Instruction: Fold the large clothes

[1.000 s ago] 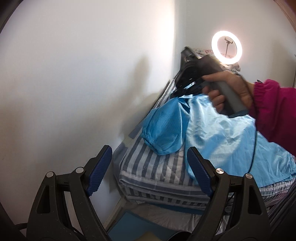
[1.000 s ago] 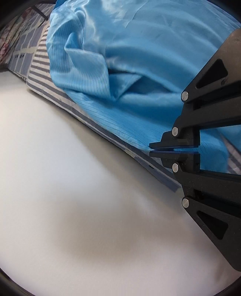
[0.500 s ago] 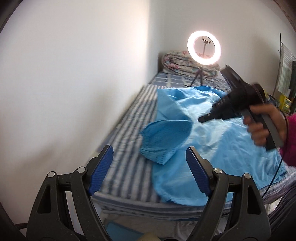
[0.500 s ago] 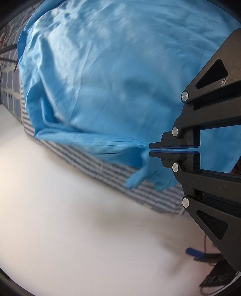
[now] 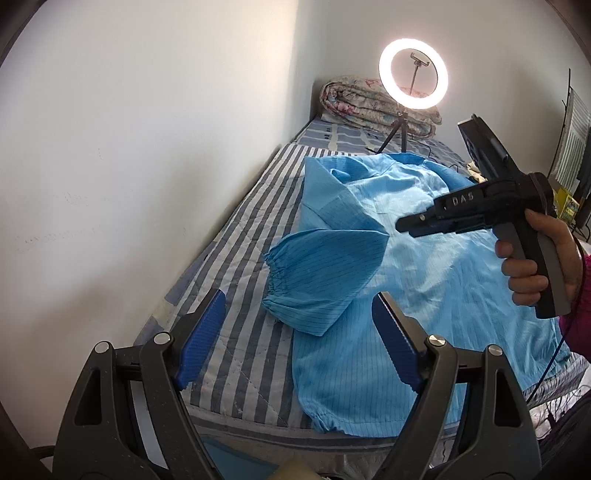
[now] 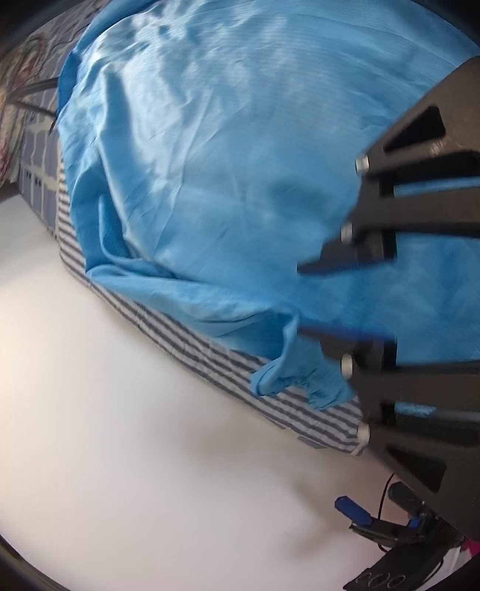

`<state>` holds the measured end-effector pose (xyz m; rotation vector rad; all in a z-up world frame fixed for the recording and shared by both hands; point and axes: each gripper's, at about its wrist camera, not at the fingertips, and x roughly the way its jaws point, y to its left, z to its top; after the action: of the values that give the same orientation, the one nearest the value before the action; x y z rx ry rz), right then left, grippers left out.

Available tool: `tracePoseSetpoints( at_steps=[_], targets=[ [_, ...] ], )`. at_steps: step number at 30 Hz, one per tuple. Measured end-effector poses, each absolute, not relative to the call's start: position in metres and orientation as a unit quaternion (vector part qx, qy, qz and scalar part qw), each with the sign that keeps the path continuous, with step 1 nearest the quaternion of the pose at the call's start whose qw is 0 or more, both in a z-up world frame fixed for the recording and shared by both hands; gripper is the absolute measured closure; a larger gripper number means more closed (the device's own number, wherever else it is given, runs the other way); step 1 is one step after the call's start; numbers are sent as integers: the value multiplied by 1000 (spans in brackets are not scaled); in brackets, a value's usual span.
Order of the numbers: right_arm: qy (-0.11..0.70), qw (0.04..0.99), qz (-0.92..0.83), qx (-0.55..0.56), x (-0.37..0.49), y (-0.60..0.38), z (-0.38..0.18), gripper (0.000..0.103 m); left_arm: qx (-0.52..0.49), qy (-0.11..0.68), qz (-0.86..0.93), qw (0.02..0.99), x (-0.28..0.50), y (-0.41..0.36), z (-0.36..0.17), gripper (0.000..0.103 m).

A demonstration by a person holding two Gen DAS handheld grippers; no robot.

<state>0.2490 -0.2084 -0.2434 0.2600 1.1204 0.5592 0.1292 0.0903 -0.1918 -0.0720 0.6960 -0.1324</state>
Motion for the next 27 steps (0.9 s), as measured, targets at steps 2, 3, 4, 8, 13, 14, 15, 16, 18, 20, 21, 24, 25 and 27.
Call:
tracePoseSetpoints(
  at_steps=[2,3,4,8,13,14,15,16,18,20,21,24,25,27],
  targets=[
    [519,804,265,116,257,-198,-243,62,-45,348,-69,934,137,95,-196,18],
    [521,802,269,116,262,-192,-245,62,-47,351,-73,932,142,97,-199,17],
    [524,800,269,117,266,-188,-246,62,-47,355,-75,931,147,99,-202,15],
    [539,793,262,106,280,-171,-256,62,-49,367,-83,925,168,104,-215,15],
    [566,770,269,124,285,-169,-277,101,-55,383,-102,916,195,107,-236,15],
    [566,767,273,130,283,-172,-279,102,-58,386,-104,915,199,108,-239,15],
    [567,765,275,132,280,-176,-280,102,-61,389,-104,913,204,109,-242,15],
    [567,763,279,135,276,-179,-280,102,-64,391,-108,912,208,110,-244,15],
    [569,763,280,130,268,-185,-279,102,-71,394,-110,910,215,113,-248,15],
    [572,754,284,151,259,-195,-281,102,-79,395,-112,908,220,116,-250,15],
    [574,747,290,168,253,-200,-282,102,-85,394,-115,908,221,117,-250,15],
    [586,734,300,164,223,-208,-292,102,-92,388,-130,908,219,118,-247,15],
    [596,729,296,158,213,-211,-299,102,-88,389,-134,907,219,116,-247,15],
    [616,715,296,147,197,-213,-312,102,-82,393,-142,905,218,111,-249,15]
  ],
)
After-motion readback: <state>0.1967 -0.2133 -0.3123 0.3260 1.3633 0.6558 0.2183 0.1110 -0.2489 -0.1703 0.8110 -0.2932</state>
